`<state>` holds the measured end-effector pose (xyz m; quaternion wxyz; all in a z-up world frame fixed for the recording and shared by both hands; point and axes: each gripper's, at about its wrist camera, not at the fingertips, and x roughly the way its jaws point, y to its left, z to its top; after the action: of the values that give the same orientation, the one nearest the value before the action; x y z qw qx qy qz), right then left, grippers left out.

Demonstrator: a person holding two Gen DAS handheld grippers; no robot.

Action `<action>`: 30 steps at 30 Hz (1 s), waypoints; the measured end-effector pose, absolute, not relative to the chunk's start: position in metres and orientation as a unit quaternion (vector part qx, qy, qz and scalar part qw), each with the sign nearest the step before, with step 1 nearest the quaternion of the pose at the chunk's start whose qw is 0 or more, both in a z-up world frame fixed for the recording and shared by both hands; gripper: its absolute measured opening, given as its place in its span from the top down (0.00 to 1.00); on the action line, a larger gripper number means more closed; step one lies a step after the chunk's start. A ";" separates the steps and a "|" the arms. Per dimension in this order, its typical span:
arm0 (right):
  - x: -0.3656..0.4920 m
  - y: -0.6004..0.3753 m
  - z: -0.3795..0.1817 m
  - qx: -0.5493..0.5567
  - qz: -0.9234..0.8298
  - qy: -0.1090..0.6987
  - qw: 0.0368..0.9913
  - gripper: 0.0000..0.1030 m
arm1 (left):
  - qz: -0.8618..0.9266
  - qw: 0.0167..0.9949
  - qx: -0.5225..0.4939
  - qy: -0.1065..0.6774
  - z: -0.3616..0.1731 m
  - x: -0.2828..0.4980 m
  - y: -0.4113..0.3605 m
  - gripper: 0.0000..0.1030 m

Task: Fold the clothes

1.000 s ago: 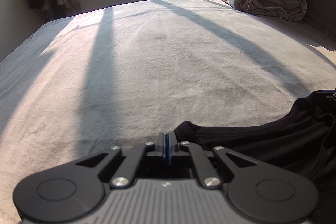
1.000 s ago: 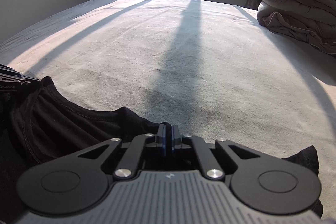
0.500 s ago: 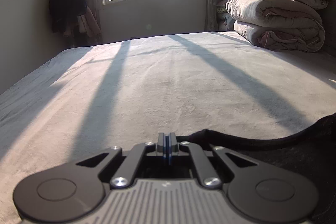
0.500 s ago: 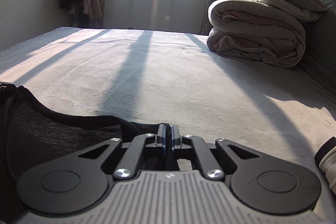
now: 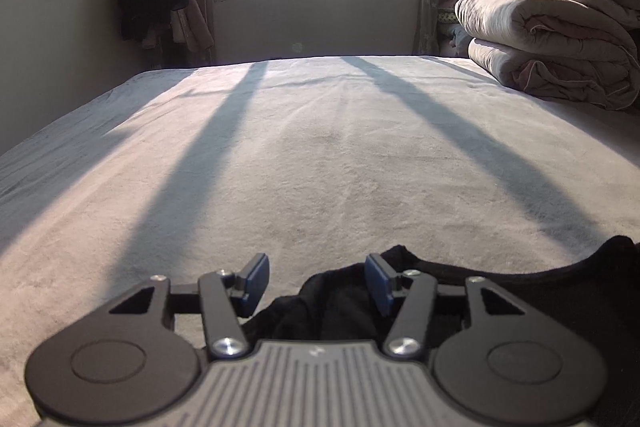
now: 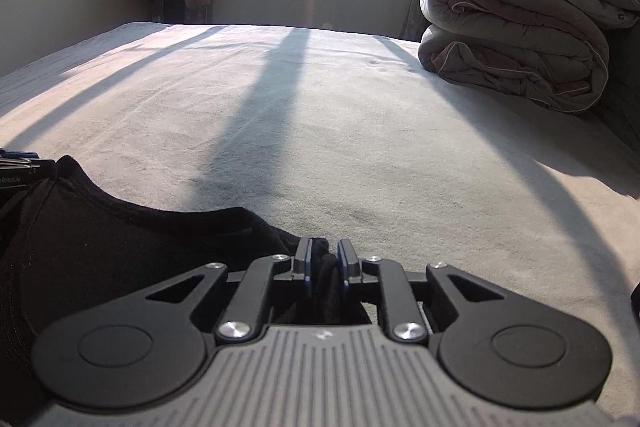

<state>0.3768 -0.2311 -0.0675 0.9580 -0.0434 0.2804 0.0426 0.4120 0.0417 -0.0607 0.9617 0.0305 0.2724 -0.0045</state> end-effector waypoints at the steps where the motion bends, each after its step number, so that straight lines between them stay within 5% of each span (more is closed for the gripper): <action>1: 0.372 -0.231 -0.064 -0.041 0.049 0.280 0.958 0.55 | -0.005 0.963 0.020 0.268 -0.057 0.407 0.043 0.42; 2: 0.367 -0.230 -0.059 -0.042 0.052 0.279 0.958 0.47 | -0.006 0.965 0.010 0.263 -0.053 0.401 0.045 0.42; 30: 0.175 -0.236 -0.003 0.023 0.049 0.308 0.950 0.43 | 0.011 0.948 -0.041 0.314 0.009 0.173 0.091 0.30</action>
<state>0.1749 -0.2356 -0.0033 0.9499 0.0235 0.3078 0.0487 0.1729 0.0910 0.0090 0.9483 -0.0413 0.3144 0.0105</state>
